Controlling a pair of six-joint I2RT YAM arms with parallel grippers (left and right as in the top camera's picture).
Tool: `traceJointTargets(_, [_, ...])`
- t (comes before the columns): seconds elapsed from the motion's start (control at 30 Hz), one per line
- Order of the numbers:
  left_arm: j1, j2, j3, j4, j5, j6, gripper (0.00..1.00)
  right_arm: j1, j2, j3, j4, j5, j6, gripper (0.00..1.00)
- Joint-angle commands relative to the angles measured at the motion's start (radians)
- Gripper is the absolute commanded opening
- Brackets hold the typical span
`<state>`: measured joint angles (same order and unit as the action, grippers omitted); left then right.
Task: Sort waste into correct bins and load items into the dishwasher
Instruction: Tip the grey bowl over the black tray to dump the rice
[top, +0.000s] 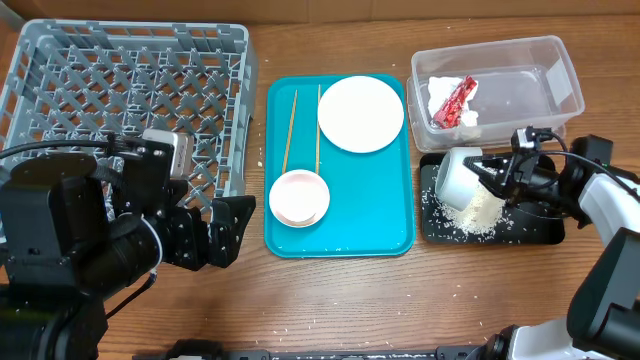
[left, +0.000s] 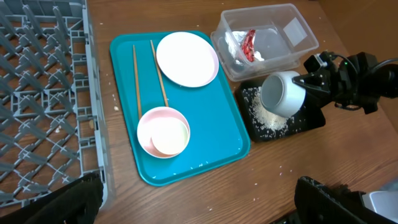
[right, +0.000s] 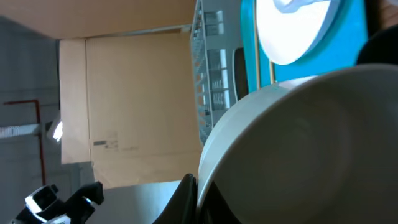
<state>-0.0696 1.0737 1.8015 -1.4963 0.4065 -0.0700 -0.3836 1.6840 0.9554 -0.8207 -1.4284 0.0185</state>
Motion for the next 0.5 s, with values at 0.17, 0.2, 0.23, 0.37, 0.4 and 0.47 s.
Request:
traceJointTargets(0.17, [0.004, -0.002, 0.007, 0.004, -0.003, 0.022, 1.0, 0.187, -0.158, 0.157, -0.05, 0.077, -0.003, 0.04])
traceJointTargets(0.2, [0.004, -0.002, 0.007, 0.004, -0.003, 0.022, 1.0, 0.229, -0.179, 0.182, -0.054, 0.18, 0.006, 0.04])
traceJointTargets(0.23, [0.004, -0.002, 0.007, 0.004, -0.003, 0.022, 1.0, 0.285, -0.201, 0.212, -0.06, 0.316, 0.024, 0.04])
traceJointTargets(0.37, [0.004, -0.002, 0.007, 0.004, -0.003, 0.022, 1.0, 0.555, -0.235, 0.267, -0.056, 0.93, 0.104, 0.04])
traceJointTargets(0.4, [0.004, -0.002, 0.007, 0.004, -0.003, 0.022, 1.0, 0.617, -0.232, 0.265, -0.047, 1.042, 0.113, 0.04])
traceJointTargets(0.47, [0.004, -0.002, 0.007, 0.004, -0.003, 0.022, 1.0, 0.755, -0.204, 0.254, -0.02, 1.227, 0.113, 0.04])
